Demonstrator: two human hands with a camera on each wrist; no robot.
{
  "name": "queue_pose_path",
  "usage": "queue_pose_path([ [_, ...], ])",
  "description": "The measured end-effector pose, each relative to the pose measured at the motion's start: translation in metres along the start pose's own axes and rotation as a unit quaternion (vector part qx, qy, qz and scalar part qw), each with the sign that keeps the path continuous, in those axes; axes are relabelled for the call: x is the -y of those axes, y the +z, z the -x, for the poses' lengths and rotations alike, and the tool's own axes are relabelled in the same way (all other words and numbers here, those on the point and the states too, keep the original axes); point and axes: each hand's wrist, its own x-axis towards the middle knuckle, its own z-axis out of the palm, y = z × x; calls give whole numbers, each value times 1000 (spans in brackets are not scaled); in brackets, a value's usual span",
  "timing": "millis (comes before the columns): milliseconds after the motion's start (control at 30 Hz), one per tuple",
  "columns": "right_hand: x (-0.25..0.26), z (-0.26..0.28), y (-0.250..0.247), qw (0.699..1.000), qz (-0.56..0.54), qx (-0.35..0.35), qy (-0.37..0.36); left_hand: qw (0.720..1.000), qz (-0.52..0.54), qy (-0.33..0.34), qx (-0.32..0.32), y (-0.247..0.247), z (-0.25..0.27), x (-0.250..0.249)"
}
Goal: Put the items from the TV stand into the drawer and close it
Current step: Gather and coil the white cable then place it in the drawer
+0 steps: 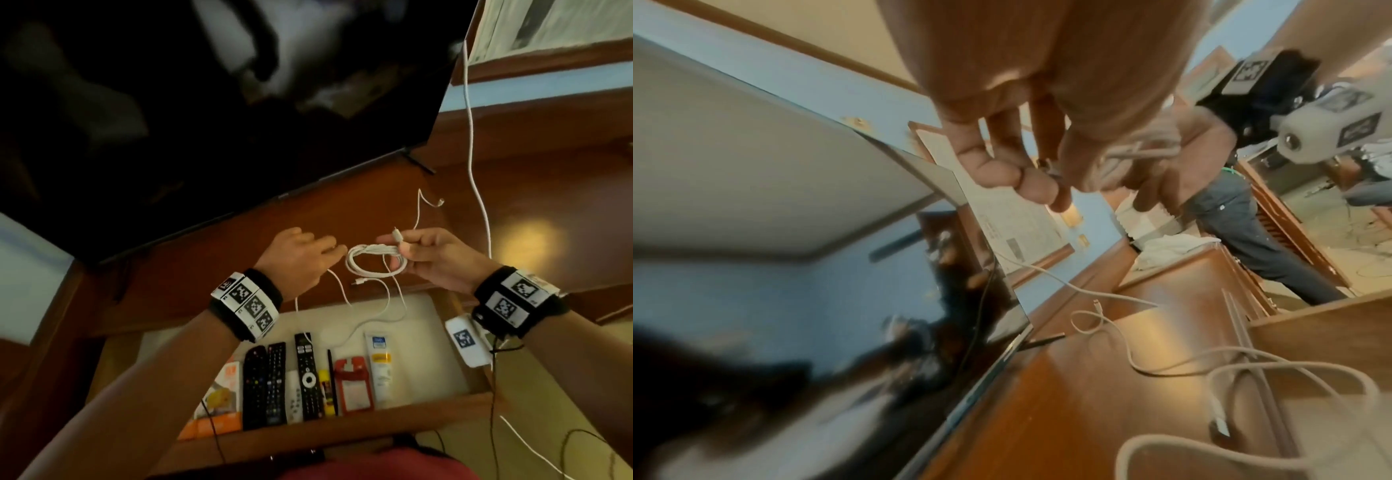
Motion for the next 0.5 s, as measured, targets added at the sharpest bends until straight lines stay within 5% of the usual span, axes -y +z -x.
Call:
queue_pose_path([
  [100, -11, 21, -18, 992, 99, 66, 48, 1000, 8, 27, -13, 17, -6, -24],
  [233, -34, 37, -34, 930, 334, 105, 109, 991, 103, -20, 84, 50, -11, -73],
  [367, -98, 36, -30, 793, 573, 186, 92, 933, 179, -126, 286, 93, 2, -141],
  [433, -134, 36, -25, 733, 639, 201, 119, 902, 218, -207, 311, 113, 15, -170],
  [500, -158, 35, -24, 705, 665, 202, 139, 863, 254, -299, 318, 129, 32, -191],
])
